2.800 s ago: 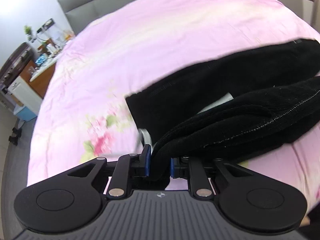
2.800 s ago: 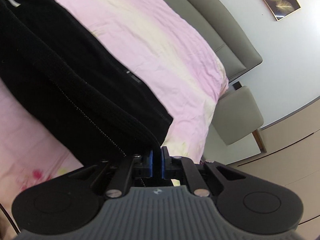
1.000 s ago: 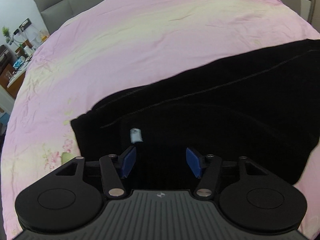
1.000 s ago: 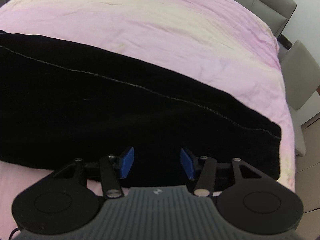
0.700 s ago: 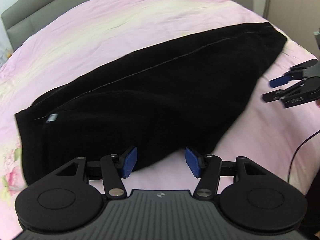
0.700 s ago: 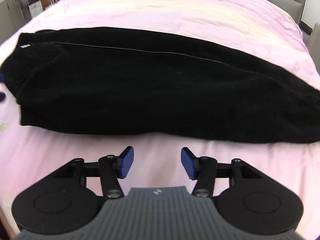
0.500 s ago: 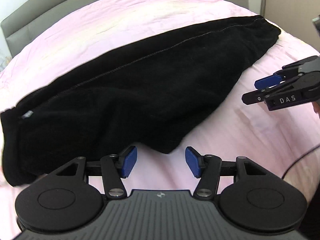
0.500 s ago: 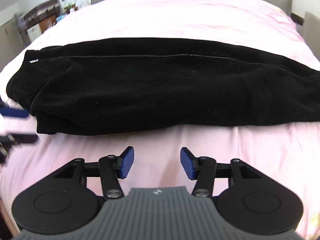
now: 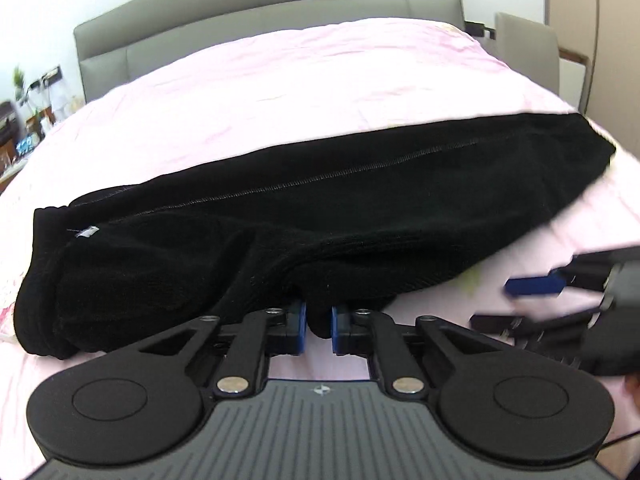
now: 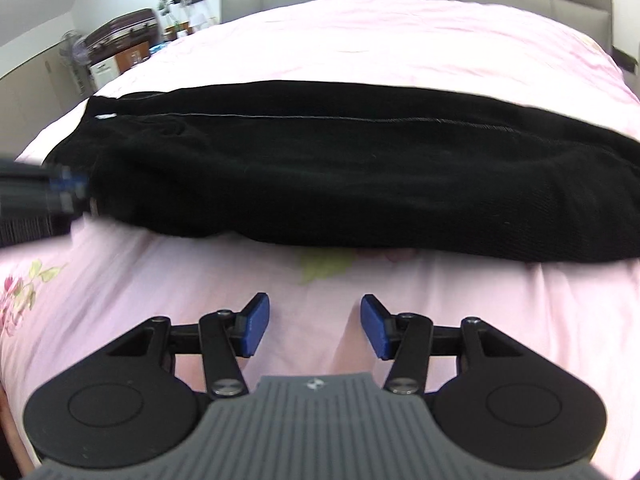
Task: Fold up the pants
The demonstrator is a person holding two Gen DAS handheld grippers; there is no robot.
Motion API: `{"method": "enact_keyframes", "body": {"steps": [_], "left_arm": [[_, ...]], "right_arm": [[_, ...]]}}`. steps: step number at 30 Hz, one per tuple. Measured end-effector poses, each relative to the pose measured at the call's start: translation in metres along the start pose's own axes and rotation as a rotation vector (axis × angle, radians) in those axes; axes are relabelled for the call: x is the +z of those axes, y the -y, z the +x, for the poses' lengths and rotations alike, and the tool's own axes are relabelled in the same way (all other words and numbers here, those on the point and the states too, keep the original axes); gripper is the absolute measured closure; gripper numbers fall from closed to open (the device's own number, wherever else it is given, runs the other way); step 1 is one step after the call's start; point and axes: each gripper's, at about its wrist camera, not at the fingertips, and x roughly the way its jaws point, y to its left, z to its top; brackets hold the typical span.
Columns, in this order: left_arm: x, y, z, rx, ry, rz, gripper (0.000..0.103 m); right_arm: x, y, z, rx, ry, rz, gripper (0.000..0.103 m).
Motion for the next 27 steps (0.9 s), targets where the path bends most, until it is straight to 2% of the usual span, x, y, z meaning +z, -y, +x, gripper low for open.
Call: {"method": "enact_keyframes", "body": {"steps": [4, 6, 9, 14, 16, 20, 25, 26, 27], "left_arm": [[0.025, -0.015, -0.009, -0.045, -0.091, -0.051, 0.093], [0.024, -0.029, -0.023, -0.063, -0.142, -0.048, 0.093], [0.027, -0.031, -0.026, -0.08, -0.206, -0.025, 0.093], [0.023, -0.031, -0.011, -0.113, -0.347, 0.019, 0.093], [0.011, -0.029, -0.001, -0.131, -0.392, 0.016, 0.094], [-0.017, -0.028, 0.02, -0.166, -0.419, -0.034, 0.094], [-0.039, -0.039, 0.043, -0.237, -0.452, -0.116, 0.094], [-0.041, -0.042, 0.046, -0.258, -0.464, -0.132, 0.094], [-0.044, -0.044, 0.049, -0.297, -0.496, -0.144, 0.103]], "right_arm": [[0.013, -0.012, -0.005, 0.021, 0.05, -0.105, 0.053], [0.02, -0.018, -0.007, 0.04, 0.068, -0.169, 0.046], [0.023, -0.028, -0.005, 0.066, 0.06, -0.28, 0.044], [0.025, -0.053, 0.007, -0.024, 0.081, -0.514, 0.044], [0.025, -0.058, 0.007, -0.022, 0.077, -0.562, 0.044], [0.022, -0.06, 0.011, 0.007, 0.061, -0.593, 0.045], [0.016, -0.064, 0.039, 0.076, -0.004, -0.592, 0.046], [0.016, -0.064, 0.043, 0.081, -0.012, -0.583, 0.048], [0.018, -0.063, 0.047, 0.089, -0.023, -0.563, 0.058]]}}
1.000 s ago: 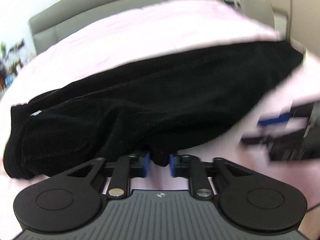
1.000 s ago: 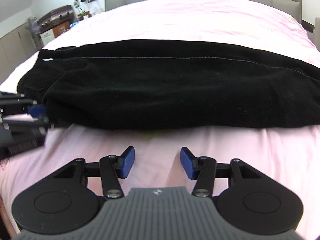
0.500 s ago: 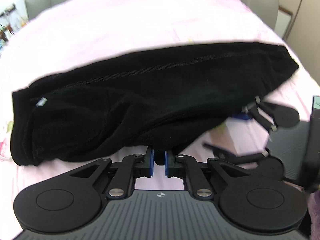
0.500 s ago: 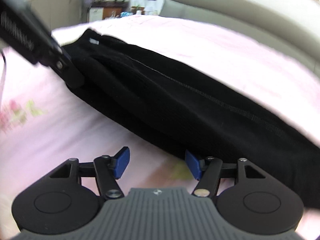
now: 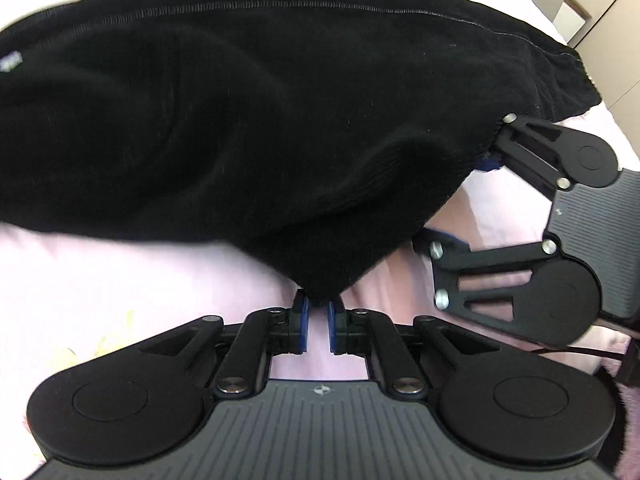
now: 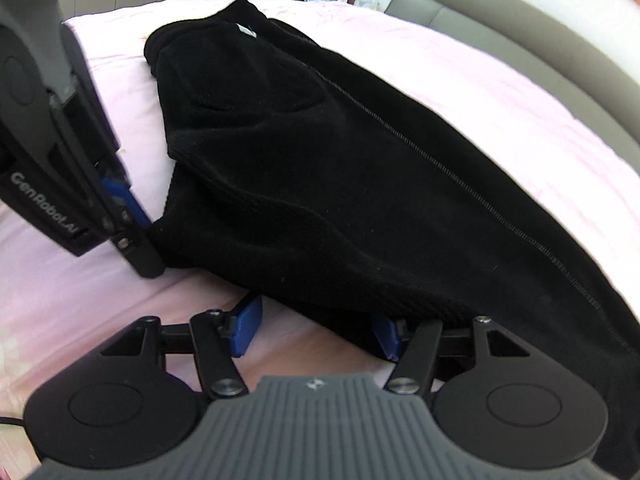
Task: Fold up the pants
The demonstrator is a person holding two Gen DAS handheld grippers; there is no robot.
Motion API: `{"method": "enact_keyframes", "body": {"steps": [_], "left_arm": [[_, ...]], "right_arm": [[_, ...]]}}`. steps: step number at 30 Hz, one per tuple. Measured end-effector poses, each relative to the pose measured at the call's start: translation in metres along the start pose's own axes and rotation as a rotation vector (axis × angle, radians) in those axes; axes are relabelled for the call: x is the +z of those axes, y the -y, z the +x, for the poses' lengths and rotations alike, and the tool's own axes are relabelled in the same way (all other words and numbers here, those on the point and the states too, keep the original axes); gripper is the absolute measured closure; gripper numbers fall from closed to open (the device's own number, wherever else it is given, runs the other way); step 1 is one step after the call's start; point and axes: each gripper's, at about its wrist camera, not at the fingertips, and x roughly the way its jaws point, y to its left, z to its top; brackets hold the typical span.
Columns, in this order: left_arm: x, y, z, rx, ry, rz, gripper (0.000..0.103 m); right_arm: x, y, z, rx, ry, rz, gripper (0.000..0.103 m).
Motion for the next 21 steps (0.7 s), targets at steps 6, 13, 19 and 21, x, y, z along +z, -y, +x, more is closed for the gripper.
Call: {"method": "enact_keyframes", "body": {"steps": [6, 13, 19, 21], "left_arm": [[-0.009, -0.005, -0.027, 0.011, 0.046, 0.064, 0.097], [-0.008, -0.051, -0.082, 0.125, 0.214, 0.003, 0.075], [0.0, -0.109, -0.135, 0.274, 0.344, -0.063, 0.048], [0.007, -0.131, -0.146, 0.31, 0.369, -0.091, 0.045]], "right_arm": [[-0.001, 0.005, -0.007, 0.049, -0.055, 0.058, 0.08], [-0.009, -0.001, -0.045, 0.041, -0.084, 0.083, 0.086], [0.014, 0.015, -0.074, 0.018, -0.079, 0.124, 0.08], [0.024, 0.023, -0.077, 0.016, -0.074, 0.149, 0.074]]}}
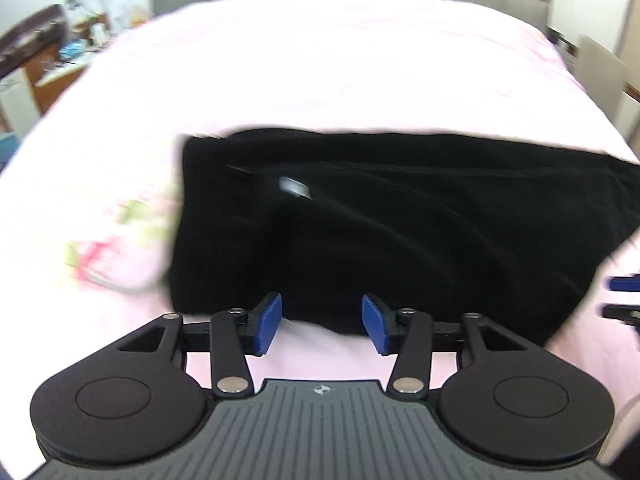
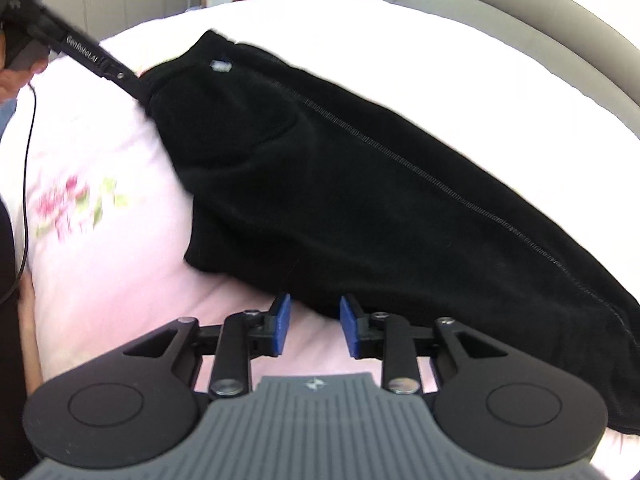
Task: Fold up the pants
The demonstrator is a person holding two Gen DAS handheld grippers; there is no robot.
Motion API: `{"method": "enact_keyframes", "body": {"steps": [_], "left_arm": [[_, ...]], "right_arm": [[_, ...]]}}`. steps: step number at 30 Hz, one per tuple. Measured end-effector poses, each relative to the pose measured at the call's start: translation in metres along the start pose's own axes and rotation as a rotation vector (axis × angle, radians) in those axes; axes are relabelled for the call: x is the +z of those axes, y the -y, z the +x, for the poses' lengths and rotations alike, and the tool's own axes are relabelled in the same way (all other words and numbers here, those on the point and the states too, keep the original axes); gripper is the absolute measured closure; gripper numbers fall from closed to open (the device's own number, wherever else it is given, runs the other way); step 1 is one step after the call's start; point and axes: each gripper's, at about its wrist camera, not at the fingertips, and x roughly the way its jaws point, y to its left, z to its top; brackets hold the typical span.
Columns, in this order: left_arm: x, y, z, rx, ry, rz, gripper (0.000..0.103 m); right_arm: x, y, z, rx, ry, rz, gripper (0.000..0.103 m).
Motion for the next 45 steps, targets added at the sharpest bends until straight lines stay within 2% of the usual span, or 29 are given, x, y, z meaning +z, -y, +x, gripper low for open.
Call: {"method": "enact_keyframes", "body": {"steps": [3, 6, 10, 13, 17, 18, 20, 24, 26, 27, 30, 32, 33, 34, 37, 39, 40, 45], "left_arm": [[0.015, -0.036, 0.008, 0.03, 0.029, -0.051, 0.038], [0.03, -0.067, 0.025, 0.043, 0.047, -0.117, 0.035], [0.047, -0.09, 0.047, 0.026, 0.062, -0.163, 0.033], [0.058, -0.102, 0.058, 0.01, 0.033, -0.15, 0.033], [0.07, -0.109, 0.08, -0.011, -0.006, -0.085, 0.033], [0.071, -0.111, 0.088, -0.028, -0.002, -0.067, 0.037], [0.074, -0.112, 0.094, -0.08, 0.0, -0.035, 0.06], [0.077, -0.107, 0.092, -0.115, 0.043, 0.054, 0.074], [0.08, -0.109, 0.093, -0.157, 0.057, 0.068, 0.075], [0.082, -0.11, 0.097, -0.159, 0.053, 0.069, 0.074], [0.088, -0.108, 0.122, -0.146, -0.003, 0.051, 0.064], [0.09, -0.105, 0.127, -0.126, -0.007, 0.046, 0.067], [0.092, -0.105, 0.122, -0.139, 0.005, 0.031, 0.071], [0.094, -0.108, 0.115, -0.164, 0.026, 0.014, 0.094], [0.109, -0.13, 0.102, -0.207, 0.016, -0.082, 0.093], [0.118, -0.142, 0.104, -0.189, 0.011, -0.11, 0.092], [0.121, -0.141, 0.109, -0.176, 0.003, -0.107, 0.092], [0.128, -0.11, 0.138, -0.049, 0.009, 0.08, 0.091]], "right_arm": [[0.02, 0.006, 0.009, -0.023, -0.008, 0.023, 0.065], [0.042, 0.004, 0.028, -0.036, -0.016, 0.027, 0.063], [0.074, -0.002, 0.059, -0.029, -0.017, 0.036, 0.062], [0.1, -0.009, 0.084, -0.045, -0.026, 0.007, 0.062], [0.131, -0.017, 0.119, -0.066, -0.05, -0.036, 0.061], [0.139, -0.018, 0.127, -0.067, -0.058, -0.041, 0.061], [0.151, -0.019, 0.137, -0.078, -0.065, -0.059, 0.056], [0.167, -0.021, 0.154, -0.097, -0.08, -0.102, 0.052], [0.169, -0.021, 0.161, -0.1, -0.099, -0.117, 0.052], [0.169, -0.022, 0.162, -0.098, -0.109, -0.125, 0.052], [0.174, -0.022, 0.17, -0.1, -0.123, -0.148, 0.052], [0.178, -0.021, 0.172, -0.104, -0.12, -0.148, 0.052], [0.179, -0.02, 0.17, -0.11, -0.118, -0.148, 0.052], [0.177, -0.017, 0.164, -0.115, -0.115, -0.15, 0.052], [0.182, -0.014, 0.16, -0.135, -0.105, -0.181, 0.052], [0.186, -0.009, 0.163, -0.167, -0.097, -0.2, 0.052], [0.188, -0.006, 0.167, -0.182, -0.097, -0.195, 0.052], [0.197, 0.018, 0.198, -0.221, -0.14, -0.108, 0.054]]}}
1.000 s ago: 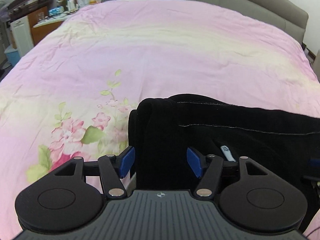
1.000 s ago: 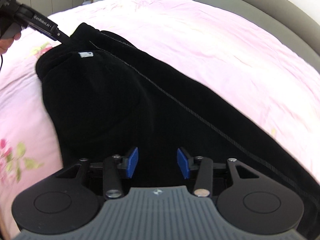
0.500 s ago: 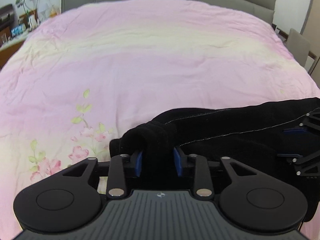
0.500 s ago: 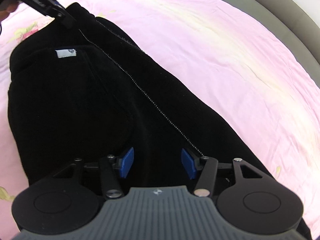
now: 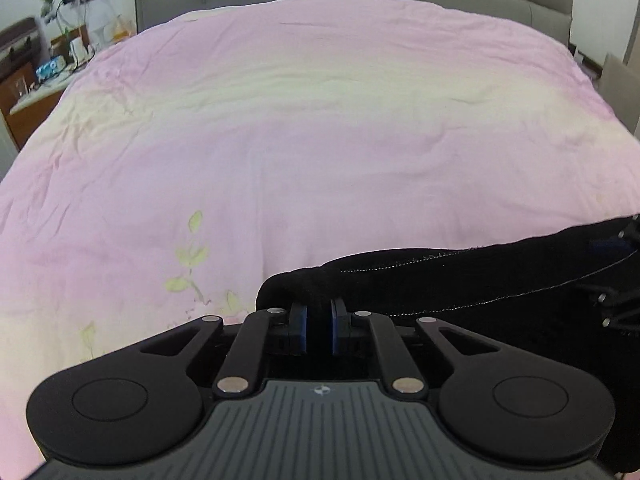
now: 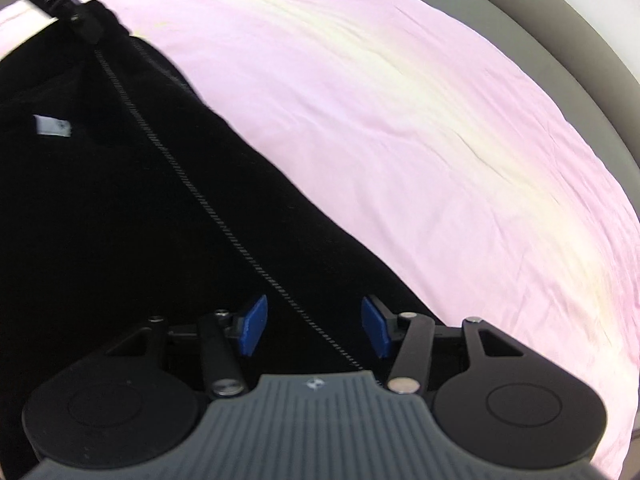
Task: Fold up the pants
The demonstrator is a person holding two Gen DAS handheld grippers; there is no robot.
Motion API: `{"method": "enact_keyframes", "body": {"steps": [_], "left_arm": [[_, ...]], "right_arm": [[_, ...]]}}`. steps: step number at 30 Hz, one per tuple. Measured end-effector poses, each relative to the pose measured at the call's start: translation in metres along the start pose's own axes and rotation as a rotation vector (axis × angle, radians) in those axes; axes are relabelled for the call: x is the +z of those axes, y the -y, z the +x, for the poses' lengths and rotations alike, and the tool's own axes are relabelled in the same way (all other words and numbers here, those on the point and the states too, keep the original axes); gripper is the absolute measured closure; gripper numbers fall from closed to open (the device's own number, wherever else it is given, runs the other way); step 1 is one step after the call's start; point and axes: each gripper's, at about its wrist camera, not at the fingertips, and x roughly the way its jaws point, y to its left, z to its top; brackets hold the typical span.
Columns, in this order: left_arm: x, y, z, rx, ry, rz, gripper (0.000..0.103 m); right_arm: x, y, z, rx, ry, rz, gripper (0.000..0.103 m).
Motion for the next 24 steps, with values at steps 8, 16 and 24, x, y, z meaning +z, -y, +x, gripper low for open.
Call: {"method": "enact_keyframes", "body": {"steps": [8, 16, 24], "left_arm": [[0.004, 0.017, 0.03, 0.108, -0.014, 0.113, 0.077], [-0.006, 0.003, -0.028, 0.111, -0.059, 0.096, 0.049], [-0.049, -0.004, -0.066, 0.023, -0.205, -0.056, 0.034]], "right_arm": [[-0.004, 0.018, 0.035, 0.025, -0.068, 0.115, 0.045], [0.001, 0.018, 0.02, 0.092, -0.069, 0.191, 0.046], [-0.021, -0.007, -0.031, 0.242, -0.052, 0.21, 0.05]]}}
